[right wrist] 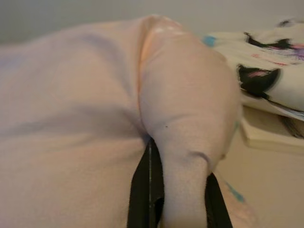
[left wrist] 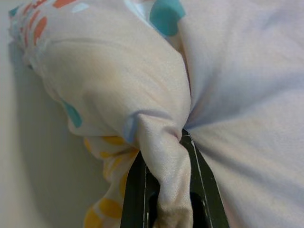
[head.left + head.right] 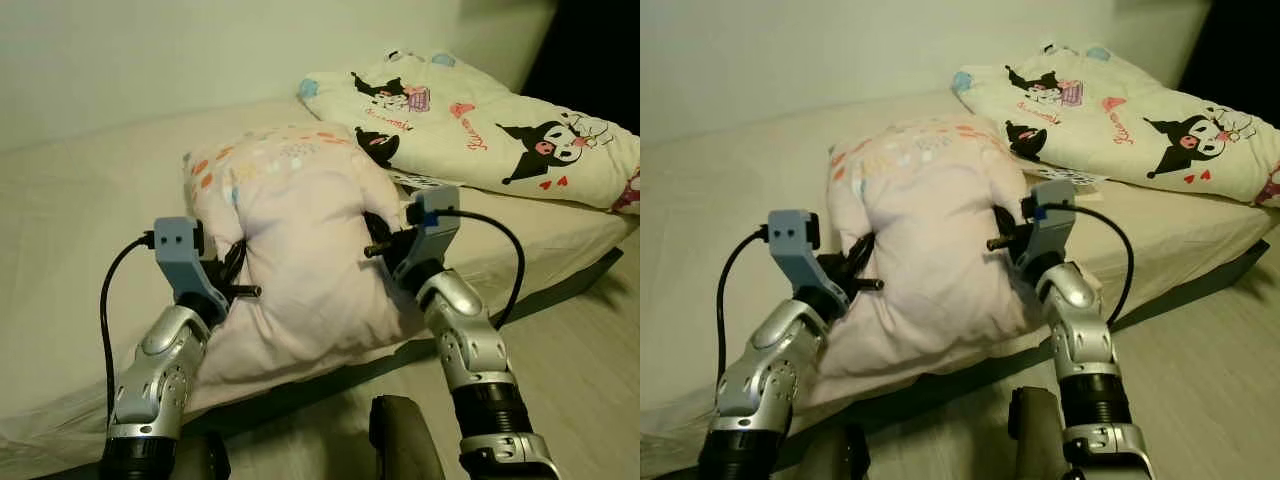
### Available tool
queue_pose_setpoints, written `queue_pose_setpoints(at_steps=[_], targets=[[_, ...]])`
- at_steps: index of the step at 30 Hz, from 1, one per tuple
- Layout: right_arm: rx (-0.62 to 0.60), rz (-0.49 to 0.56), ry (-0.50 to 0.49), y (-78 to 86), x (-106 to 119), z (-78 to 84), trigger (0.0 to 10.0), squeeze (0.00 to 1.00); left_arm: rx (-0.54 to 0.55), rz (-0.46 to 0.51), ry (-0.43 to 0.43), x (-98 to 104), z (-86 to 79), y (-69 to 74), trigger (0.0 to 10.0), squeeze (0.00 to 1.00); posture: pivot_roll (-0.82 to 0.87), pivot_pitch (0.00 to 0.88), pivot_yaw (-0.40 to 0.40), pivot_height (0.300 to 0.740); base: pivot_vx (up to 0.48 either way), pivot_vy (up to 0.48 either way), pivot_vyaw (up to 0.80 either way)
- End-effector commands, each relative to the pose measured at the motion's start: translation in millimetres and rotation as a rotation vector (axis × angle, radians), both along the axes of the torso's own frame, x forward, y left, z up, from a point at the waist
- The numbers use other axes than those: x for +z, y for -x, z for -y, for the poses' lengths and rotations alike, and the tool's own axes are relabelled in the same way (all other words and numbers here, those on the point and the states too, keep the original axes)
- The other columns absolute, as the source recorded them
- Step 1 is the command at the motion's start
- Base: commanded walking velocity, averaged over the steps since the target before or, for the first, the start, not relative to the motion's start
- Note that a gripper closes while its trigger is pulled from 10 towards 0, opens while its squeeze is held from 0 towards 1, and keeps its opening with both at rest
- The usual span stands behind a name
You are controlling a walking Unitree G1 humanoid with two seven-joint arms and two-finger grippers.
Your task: Clean up the room
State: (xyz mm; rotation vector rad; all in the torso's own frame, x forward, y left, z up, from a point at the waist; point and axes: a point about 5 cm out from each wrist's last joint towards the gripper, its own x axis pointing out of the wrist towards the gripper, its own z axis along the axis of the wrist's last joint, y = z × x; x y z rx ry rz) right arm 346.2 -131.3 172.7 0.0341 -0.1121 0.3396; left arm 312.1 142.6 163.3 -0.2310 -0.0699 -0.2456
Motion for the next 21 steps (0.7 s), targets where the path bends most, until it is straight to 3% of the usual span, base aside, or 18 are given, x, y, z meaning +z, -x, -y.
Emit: queue_pose_setpoints(at_steps=[1, 4, 8, 12, 21], targets=[[0.011, 0.083, 0.018, 3.4, 12, -9.5, 10.0, 0.0, 0.006, 0.044, -0.022, 9, 5.0, 2.7, 10.0, 0.0, -0.09, 0.031, 0.003, 0.55, 0.0, 0.0, 0.0], [-0.008, 0.141, 0.035, 9.7, 18, -14.0, 10.0, 0.0, 0.073, 0.102, -0.07, 23, 4.5, 2.2, 10.0, 0.0, -0.09, 0.027, 0.004, 0.55, 0.0, 0.0, 0.0], [-0.026, 0.16, 0.057, 11.6, 20, -15.5, 10.0, 0.0, 0.07, 0.138, -0.044, 32, 3.7, 2.1, 10.0, 0.0, -0.08, 0.017, 0.005, 0.55, 0.0, 0.0, 0.0], [-0.062, 0.128, 0.054, 13.4, 12, -12.1, 10.0, 0.0, 0.12, 0.142, -0.086, 26, 0.0, 1.4, 10.0, 0.0, -0.08, 0.018, 0.003, 0.57, 0.0, 0.0, 0.0], [-0.082, 0.119, 0.087, 14.9, 7, -8.1, 10.0, 0.0, 0.1, 0.134, -0.147, 18, 9.4, 4.4, 10.0, 0.0, -0.09, 0.024, 0.009, 0.61, 0.0, 0.0, 0.0]])
